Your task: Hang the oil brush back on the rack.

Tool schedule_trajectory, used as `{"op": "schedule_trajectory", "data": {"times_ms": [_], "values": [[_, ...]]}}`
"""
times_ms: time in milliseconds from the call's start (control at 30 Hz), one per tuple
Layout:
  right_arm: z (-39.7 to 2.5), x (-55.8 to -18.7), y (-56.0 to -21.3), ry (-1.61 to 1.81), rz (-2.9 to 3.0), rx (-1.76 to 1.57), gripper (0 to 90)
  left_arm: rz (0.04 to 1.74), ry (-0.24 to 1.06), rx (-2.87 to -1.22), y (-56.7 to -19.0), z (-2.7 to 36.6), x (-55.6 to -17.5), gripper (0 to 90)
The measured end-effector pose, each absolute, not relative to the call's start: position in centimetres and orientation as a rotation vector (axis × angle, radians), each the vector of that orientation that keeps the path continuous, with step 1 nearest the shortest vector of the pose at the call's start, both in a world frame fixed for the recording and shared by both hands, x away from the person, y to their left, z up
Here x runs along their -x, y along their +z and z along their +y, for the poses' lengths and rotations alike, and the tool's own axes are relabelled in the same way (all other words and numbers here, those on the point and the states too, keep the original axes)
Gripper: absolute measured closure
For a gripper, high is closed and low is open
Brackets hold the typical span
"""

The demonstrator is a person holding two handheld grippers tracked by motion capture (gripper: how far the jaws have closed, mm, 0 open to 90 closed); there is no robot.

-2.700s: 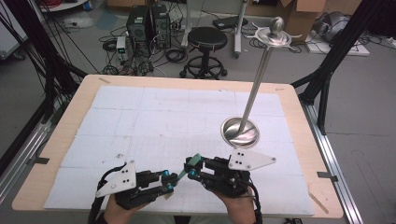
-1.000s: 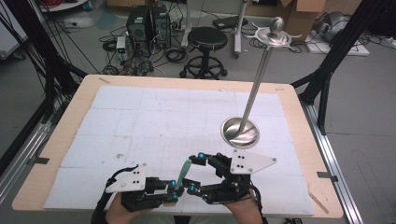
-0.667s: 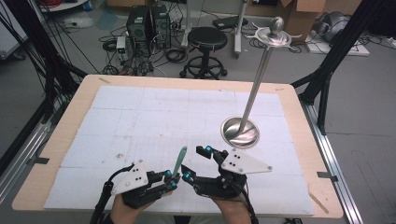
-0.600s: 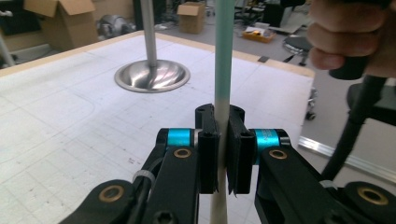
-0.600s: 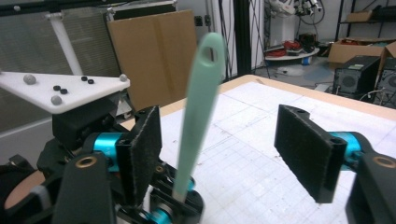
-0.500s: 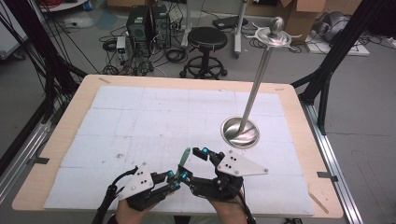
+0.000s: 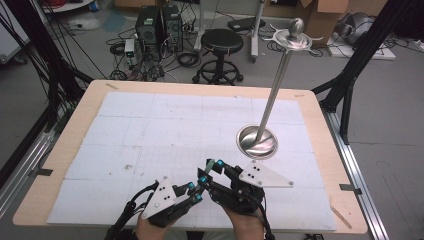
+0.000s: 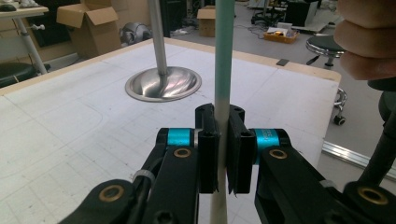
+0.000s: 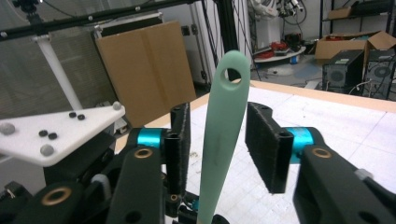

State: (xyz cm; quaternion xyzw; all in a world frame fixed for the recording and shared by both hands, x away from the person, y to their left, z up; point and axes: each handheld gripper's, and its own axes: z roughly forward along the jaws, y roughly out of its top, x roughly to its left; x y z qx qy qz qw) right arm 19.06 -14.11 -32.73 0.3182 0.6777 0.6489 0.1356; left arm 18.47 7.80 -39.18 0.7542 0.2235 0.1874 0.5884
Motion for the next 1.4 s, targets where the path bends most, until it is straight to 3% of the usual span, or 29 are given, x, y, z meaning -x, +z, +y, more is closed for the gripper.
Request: {"op": "schedule_trajectory", "data": {"times_ms": [267,700,800,967,1267,1400], "values": [[-14.4,-19.0,-32.6,1.907,1.943,-0.929,72.9,0.518,0.474,-1.761,-39.0,7.6,-18.3,84.2],[-14.6,-19.1,-32.4,1.951,1.976,-0.902,76.0,0.489,0.449,-1.747,-38.9,7.8,-18.4,82.4],[-14.9,-19.1,-32.0,1.937,1.987,-0.871,76.1,0.463,0.309,-1.735,-38.6,8.4,-19.1,65.7],[-15.9,-19.4,-31.7,1.972,1.996,-0.843,76.1,0.403,0.155,-1.768,-38.4,9.7,-19.9,51.0],[-17.0,-20.5,-31.9,2.157,2.139,-0.637,76.0,0.298,-0.071,-1.732,-38.2,11.6,-20.8,50.2],[-17.3,-20.7,-32.0,2.225,2.173,-0.538,76.1,0.257,-0.113,-1.733,-38.4,11.4,-20.8,49.4]]}}
